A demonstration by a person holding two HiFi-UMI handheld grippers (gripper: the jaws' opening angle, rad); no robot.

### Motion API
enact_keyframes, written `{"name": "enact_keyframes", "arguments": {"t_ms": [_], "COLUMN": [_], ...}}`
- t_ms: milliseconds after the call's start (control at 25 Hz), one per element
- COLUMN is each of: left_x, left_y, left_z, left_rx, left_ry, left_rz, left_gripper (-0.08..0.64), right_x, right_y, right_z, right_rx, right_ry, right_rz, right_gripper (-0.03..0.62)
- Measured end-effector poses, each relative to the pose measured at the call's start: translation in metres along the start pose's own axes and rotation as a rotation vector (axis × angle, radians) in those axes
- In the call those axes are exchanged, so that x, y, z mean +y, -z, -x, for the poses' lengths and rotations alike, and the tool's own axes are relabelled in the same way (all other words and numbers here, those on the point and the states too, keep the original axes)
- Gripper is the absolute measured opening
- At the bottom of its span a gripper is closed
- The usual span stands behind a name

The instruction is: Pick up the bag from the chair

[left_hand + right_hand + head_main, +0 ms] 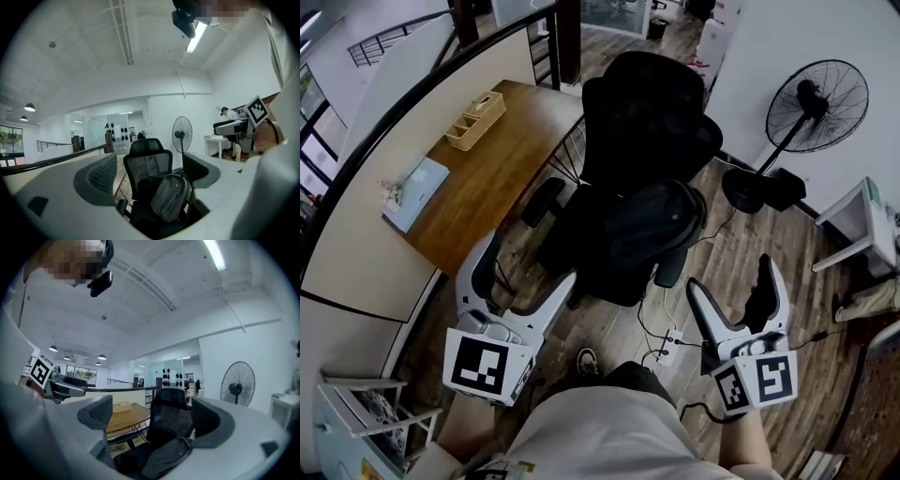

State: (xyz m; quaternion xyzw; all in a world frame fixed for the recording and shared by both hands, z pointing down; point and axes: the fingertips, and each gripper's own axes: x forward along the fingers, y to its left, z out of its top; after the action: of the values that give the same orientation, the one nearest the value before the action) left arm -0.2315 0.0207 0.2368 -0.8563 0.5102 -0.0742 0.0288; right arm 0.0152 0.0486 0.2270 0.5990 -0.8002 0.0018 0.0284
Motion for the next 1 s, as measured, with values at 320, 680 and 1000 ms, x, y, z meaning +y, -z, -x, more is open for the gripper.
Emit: {"name": "enact_keyframes", "arguments": {"t_ms": [320,680,1000], "left_x": [0.002,0.001,0.007], "left_y": [0.009,0.003,-0.001], "left_z": [-0.053,-0.155,-0.263], "left_rx": [0.002,0.007,0.045], "left_ry": [0.064,0.092,0.095], "left_rz": [0.063,0.059,0.062], "left_gripper": [0.43,0.43,0.43], "right_x": [-0.03,-0.106,-0.184], "right_y": [0.006,0.018,0.039], "right_z": [-0.031,-0.1,-0.183], "right_rx": [0.011,0.04,0.069], "right_ry": [0.052,0.078,0.085], "right_rz": [0.019,0.003,-0.04], "right_gripper": [0.518,0.518,0.517]}}
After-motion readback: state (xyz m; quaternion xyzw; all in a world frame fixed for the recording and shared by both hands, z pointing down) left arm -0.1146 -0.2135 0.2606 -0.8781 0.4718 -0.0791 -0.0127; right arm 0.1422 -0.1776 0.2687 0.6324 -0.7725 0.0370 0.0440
